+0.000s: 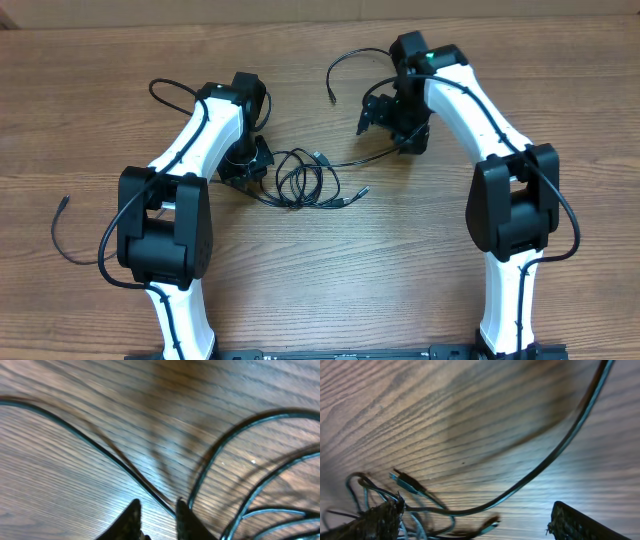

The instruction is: Untangle cables

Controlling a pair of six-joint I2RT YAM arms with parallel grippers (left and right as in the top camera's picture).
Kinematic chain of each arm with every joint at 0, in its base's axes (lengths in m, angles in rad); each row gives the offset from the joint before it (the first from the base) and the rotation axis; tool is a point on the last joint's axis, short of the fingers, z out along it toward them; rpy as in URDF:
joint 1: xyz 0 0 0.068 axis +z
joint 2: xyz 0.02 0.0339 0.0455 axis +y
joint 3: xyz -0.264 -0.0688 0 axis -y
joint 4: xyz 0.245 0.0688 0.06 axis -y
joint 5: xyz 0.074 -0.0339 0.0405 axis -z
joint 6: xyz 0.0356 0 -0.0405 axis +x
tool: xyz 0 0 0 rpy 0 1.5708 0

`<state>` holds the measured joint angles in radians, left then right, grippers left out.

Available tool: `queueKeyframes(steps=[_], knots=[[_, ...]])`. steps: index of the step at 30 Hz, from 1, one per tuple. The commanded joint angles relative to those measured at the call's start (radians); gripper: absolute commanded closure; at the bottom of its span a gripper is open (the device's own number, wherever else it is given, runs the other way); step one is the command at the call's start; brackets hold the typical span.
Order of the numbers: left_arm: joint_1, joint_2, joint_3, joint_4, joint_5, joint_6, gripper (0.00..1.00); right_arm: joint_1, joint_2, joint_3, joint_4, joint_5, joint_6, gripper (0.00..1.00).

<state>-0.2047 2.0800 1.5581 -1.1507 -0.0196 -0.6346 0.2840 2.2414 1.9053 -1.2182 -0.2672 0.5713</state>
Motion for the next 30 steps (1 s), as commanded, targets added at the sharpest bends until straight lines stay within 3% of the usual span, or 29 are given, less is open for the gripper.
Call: queueKeyframes(steps=[1,5,10,12,15,26,27,30], knots=[[-0.005,0.014,-0.003,0.001,0.051,0.059,0.70,0.047,-0.014,-0.048,0.023,-0.027,0.171,0.03],[-0.005,0.014,-0.003,0.002,0.051,0.059,0.65,0.103,-0.014,-0.113,0.103,-0.026,0.244,0.03],[-0.004,0.014,-0.003,-0.004,0.037,0.058,0.57,0.165,-0.013,-0.174,0.199,-0.026,0.248,0.10],[0.002,0.014,-0.003,-0.005,0.035,0.050,0.47,0.186,-0.013,-0.185,0.196,-0.021,0.247,0.08],[0.018,0.014,-0.003,-0.008,0.036,0.032,0.44,0.215,-0.013,-0.185,0.180,-0.014,0.243,0.02],[0.082,0.014,-0.003,-0.012,0.083,0.073,0.42,0.197,-0.065,-0.020,0.098,0.034,-0.047,0.00],[0.082,0.014,-0.003,-0.012,0.090,0.081,0.41,0.197,-0.070,-0.010,0.074,0.048,-0.053,0.02],[0.082,0.014,-0.003,-0.015,0.146,0.132,0.41,0.204,-0.072,-0.014,-0.009,0.077,-0.047,0.22]])
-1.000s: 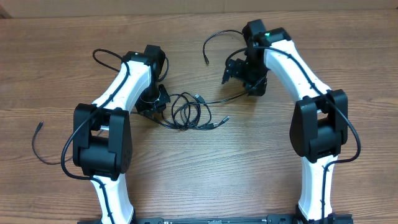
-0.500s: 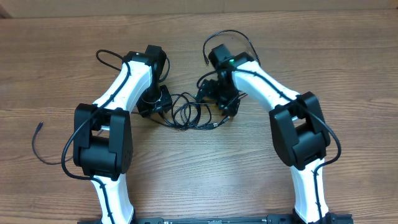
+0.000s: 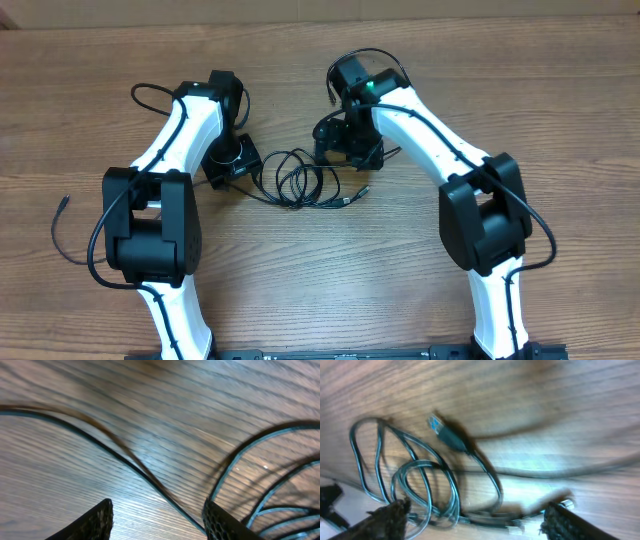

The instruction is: Untangle cables

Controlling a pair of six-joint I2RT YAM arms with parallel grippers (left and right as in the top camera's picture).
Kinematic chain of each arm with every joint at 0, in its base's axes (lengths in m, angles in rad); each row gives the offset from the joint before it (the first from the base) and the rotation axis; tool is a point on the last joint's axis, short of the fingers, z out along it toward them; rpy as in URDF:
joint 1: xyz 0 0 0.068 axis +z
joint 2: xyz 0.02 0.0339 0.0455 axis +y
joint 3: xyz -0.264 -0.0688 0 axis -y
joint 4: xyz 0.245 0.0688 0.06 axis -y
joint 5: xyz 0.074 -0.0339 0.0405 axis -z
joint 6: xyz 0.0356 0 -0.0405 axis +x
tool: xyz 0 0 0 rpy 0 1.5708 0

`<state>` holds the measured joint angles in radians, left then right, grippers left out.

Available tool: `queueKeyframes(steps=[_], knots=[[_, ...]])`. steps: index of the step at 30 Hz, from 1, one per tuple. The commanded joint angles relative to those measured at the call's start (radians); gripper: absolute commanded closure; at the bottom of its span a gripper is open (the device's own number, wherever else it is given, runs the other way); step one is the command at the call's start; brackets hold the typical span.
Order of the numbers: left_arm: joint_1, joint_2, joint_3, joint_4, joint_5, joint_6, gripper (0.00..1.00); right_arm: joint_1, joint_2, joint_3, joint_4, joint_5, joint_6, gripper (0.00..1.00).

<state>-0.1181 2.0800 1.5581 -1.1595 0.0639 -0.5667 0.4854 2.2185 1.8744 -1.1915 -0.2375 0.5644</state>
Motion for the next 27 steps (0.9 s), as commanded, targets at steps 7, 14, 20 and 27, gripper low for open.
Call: queueKeyframes(steps=[7,14,20,27], knots=[[0.005,0.014,-0.003,-0.027,0.276,0.325,0.43,0.029,-0.048,-0.150,-0.048,0.134,0.113,0.49],[0.061,0.014,-0.003,-0.030,0.367,0.355,0.46,0.060,-0.048,-0.355,0.182,-0.044,0.192,0.66],[0.169,0.014,-0.003,-0.018,0.446,0.293,0.43,0.151,-0.048,-0.409,0.338,-0.196,0.256,0.75],[0.261,0.014,-0.003,-0.037,0.521,0.294,0.38,0.327,-0.048,-0.409,0.543,-0.186,0.215,0.76]])
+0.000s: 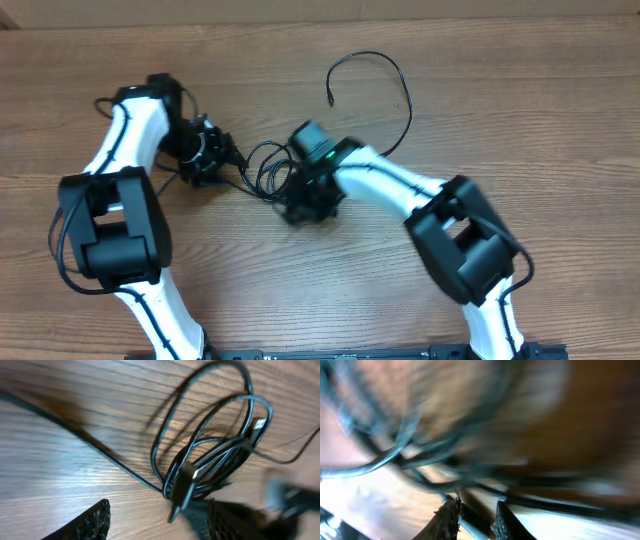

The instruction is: Untangle cables

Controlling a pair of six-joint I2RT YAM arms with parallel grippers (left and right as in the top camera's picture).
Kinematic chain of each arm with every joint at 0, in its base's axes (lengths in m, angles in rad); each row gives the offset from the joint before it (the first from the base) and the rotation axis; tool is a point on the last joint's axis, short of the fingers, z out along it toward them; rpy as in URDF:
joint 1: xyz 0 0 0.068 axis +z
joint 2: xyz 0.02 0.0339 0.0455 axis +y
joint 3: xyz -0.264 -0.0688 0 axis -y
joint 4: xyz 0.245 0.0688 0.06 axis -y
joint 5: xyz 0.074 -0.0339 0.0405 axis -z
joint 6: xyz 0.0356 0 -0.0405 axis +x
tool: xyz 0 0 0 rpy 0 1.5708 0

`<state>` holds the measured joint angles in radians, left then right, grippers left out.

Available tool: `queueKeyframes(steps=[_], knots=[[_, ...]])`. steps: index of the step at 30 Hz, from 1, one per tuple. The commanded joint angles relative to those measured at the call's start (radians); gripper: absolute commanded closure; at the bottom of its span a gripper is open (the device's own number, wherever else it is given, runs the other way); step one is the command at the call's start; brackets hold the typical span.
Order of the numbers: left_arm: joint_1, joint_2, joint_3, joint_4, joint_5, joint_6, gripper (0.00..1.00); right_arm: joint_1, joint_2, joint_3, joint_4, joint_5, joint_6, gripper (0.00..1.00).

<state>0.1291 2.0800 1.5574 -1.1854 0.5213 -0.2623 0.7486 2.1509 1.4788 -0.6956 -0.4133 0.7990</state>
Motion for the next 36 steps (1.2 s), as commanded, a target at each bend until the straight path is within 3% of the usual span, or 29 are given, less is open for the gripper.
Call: queueKeyframes(steps=[1,6,11,15,18,22,25,27,29,31,36], knots=[[0.019,0.014,-0.002,-0.019,0.064,-0.011,0.38,0.084,0.019,-0.013,0.087,-0.010,-0.049,0.76],[0.034,0.003,-0.002,-0.071,0.055,-0.001,0.53,0.095,0.018,0.039,0.135,-0.016,-0.080,0.79],[0.035,-0.110,-0.002,-0.071,-0.063,-0.103,0.54,0.040,0.003,0.208,-0.047,-0.138,-0.269,0.78],[-0.011,-0.244,-0.002,-0.074,-0.176,-0.187,0.52,-0.015,0.000,0.331,-0.261,-0.066,-0.341,0.62],[-0.088,-0.324,-0.002,-0.087,-0.279,-0.186,0.49,-0.065,0.000,0.364,-0.365,0.016,-0.359,0.57],[-0.220,-0.356,-0.002,-0.105,-0.391,-0.106,0.50,-0.150,0.000,0.360,-0.442,0.104,-0.359,0.50],[-0.311,-0.342,-0.003,-0.105,-0.417,0.013,0.49,-0.225,0.000,0.360,-0.487,0.183,-0.360,0.30],[-0.363,-0.333,-0.003,-0.107,-0.420,0.087,0.55,-0.278,0.000,0.360,-0.505,0.214,-0.360,0.24],[-0.408,-0.327,-0.005,-0.103,-0.427,0.139,0.62,-0.337,0.000,0.360,-0.517,0.211,-0.360,0.23],[-0.451,-0.317,-0.019,-0.068,-0.474,0.148,0.56,-0.393,0.000,0.360,-0.525,0.208,-0.359,0.23],[-0.503,-0.274,-0.050,-0.007,-0.547,0.211,0.56,-0.492,0.000,0.353,-0.531,0.165,-0.359,0.20]])
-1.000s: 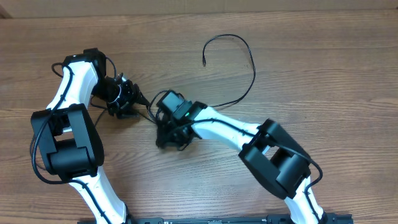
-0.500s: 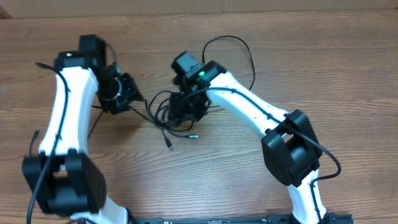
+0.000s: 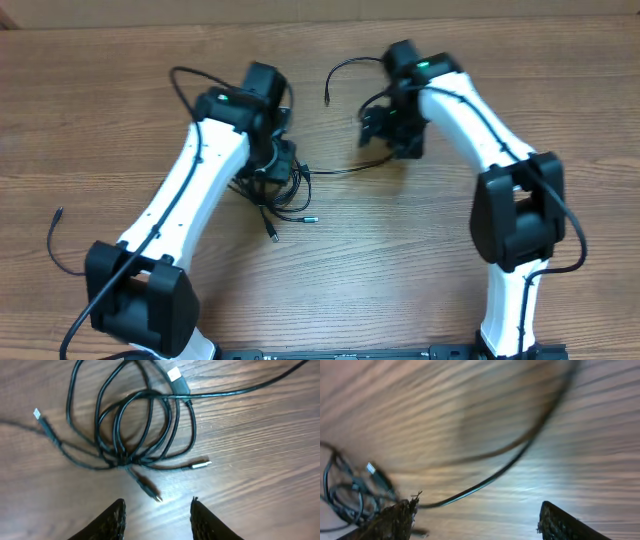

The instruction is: Untangle cables

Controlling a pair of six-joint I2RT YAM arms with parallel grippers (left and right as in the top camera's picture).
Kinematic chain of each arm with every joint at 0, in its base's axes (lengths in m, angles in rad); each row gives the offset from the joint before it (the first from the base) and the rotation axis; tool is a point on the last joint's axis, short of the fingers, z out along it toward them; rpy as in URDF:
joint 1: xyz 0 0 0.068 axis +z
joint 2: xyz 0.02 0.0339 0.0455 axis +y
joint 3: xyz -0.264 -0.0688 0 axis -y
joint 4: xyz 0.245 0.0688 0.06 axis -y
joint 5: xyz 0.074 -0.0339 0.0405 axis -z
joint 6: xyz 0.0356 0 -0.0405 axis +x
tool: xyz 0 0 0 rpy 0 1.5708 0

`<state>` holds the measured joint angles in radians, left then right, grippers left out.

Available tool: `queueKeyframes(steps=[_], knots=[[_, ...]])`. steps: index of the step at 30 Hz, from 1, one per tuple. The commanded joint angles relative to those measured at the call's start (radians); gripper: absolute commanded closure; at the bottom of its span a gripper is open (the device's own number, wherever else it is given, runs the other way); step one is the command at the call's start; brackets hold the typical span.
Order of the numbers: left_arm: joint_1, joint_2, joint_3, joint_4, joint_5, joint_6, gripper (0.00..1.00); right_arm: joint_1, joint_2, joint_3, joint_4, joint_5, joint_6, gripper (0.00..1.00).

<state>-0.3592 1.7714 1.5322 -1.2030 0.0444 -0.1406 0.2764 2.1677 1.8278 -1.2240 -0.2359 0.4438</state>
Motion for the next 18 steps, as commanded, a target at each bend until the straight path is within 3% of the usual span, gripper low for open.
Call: queueKeyframes(steps=[1,11,18], knots=[[-0.018,0.051,-0.024,0.019,-0.065,0.108,0.56,-0.032,-0.016,0.003,-0.003,-0.012,-0.005,0.20],[-0.021,0.241,-0.024,0.073,0.002,0.208,0.61,-0.040,-0.016,0.002,0.006,-0.012,-0.008,0.20],[-0.021,0.267,-0.024,0.109,0.053,0.243,0.58,-0.030,-0.016,0.002,0.010,-0.011,-0.008,0.19]])
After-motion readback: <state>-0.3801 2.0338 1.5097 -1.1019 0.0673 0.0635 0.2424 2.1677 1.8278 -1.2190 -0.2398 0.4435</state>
